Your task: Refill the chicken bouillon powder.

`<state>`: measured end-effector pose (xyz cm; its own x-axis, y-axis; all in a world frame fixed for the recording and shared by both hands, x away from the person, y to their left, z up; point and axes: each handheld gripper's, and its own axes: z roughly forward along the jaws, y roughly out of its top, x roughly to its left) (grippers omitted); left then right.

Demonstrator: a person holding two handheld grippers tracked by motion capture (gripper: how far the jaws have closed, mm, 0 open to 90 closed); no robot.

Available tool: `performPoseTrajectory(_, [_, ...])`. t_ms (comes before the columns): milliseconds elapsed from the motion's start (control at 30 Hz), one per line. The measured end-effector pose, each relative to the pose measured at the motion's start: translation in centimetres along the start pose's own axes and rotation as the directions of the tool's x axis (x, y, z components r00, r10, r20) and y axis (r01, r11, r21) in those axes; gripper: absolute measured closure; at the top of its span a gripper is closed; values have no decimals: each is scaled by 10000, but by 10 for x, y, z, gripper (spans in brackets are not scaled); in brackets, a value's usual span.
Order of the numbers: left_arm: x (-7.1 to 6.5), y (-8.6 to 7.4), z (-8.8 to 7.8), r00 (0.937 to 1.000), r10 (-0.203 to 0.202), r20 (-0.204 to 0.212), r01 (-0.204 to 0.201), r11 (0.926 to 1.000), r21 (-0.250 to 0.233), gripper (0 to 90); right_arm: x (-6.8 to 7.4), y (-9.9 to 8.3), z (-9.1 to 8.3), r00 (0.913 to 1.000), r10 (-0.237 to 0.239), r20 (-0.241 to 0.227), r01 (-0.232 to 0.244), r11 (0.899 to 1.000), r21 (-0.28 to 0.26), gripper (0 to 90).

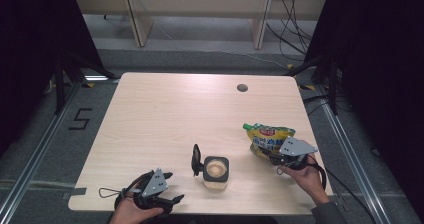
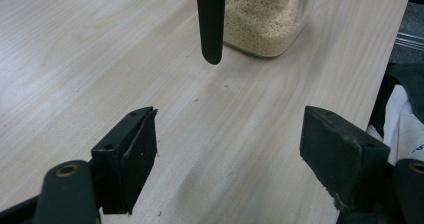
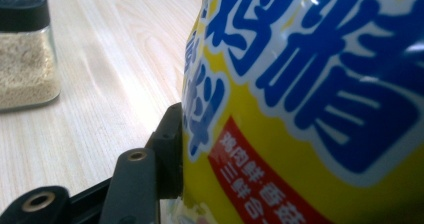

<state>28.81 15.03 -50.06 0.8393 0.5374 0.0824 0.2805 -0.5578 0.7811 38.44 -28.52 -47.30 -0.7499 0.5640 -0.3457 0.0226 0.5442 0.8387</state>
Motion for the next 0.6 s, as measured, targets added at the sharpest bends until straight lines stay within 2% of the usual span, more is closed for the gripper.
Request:
performPoseTrajectory(33, [0, 0, 0, 10000, -45, 1, 45, 10000, 2, 224, 0, -1, 0, 9998, 200, 36, -200, 9998, -13, 510])
performPoseTrajectory(100, [0, 0, 0, 10000, -34, -5, 34, 10000, -1, 224, -1, -1, 0, 9998, 193, 16, -193, 9998, -62, 510])
performPoseTrajectory(167, [-1, 0, 0, 9999, -144, 39, 144, 9999, -72, 223, -2, -3, -1, 9985, 547, 7, -547, 9985, 50, 504])
performPoseTrajectory(300, [-1, -1, 0, 9999, -125, 28, 125, 9998, -139, 223, -2, -3, -1, 9975, 693, 116, -694, 9976, 29, 493])
performPoseTrajectory(333, [0, 0, -1, 10000, -24, 20, 23, 10000, 79, 224, -3, -4, -3, 9956, 913, 226, -918, 9955, 213, 470])
performPoseTrajectory(533, [0, 0, -1, 10000, -29, 64, 28, 9999, 130, 224, -4, -6, -6, 9938, 1057, 342, -1068, 9937, 334, 433])
performPoseTrajectory(600, [0, 0, -1, 10000, -24, 63, 24, 9999, 123, 224, -4, -8, -5, 9911, 1198, 577, -1219, 9920, 343, 396])
